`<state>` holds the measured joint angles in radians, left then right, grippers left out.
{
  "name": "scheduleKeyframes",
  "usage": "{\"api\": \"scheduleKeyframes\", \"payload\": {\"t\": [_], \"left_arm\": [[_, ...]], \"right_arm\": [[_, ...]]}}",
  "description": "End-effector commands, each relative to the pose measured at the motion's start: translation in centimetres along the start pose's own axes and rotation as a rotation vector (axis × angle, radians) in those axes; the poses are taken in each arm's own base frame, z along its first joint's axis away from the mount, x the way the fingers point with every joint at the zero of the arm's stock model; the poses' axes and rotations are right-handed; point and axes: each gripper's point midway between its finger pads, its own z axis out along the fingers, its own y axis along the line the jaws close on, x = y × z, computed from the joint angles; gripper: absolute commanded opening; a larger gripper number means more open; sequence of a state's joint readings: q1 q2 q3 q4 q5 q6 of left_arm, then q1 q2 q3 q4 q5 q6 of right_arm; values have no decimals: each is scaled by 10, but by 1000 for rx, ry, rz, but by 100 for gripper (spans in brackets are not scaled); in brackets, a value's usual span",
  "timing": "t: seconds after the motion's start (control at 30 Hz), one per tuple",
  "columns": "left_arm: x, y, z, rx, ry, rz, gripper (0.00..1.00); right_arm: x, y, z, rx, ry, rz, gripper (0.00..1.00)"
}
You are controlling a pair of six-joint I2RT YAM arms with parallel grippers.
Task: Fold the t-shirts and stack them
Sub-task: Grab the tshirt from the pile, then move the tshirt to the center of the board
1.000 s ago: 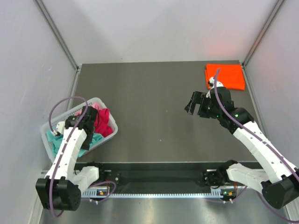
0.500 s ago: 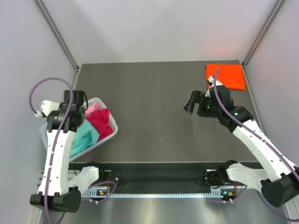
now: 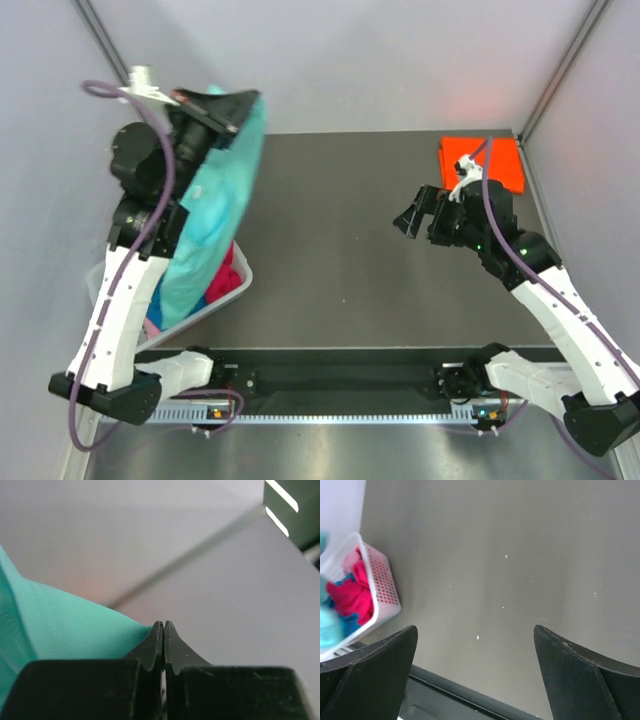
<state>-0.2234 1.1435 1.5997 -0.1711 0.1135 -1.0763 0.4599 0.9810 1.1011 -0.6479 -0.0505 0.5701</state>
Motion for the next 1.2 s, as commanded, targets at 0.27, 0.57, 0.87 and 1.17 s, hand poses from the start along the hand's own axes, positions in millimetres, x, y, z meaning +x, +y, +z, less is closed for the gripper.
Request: {"api": "scheduleKeyframes", "payload": {"t": [0.27, 0.57, 0.87, 1.17], "left_arm": [[151, -21, -28, 308, 460, 87, 0], [254, 57, -21, 231, 777, 163, 0], [241, -17, 28, 396, 715, 207, 0], [205, -125, 52, 650, 570, 128, 0]], "right_arm": [[-19, 15, -12, -65, -94, 75, 100], [6, -2, 8, -25, -51, 119, 97], [-2, -42, 7, 157, -160, 166, 83], [-51, -46, -54, 202, -403, 200, 82]]}}
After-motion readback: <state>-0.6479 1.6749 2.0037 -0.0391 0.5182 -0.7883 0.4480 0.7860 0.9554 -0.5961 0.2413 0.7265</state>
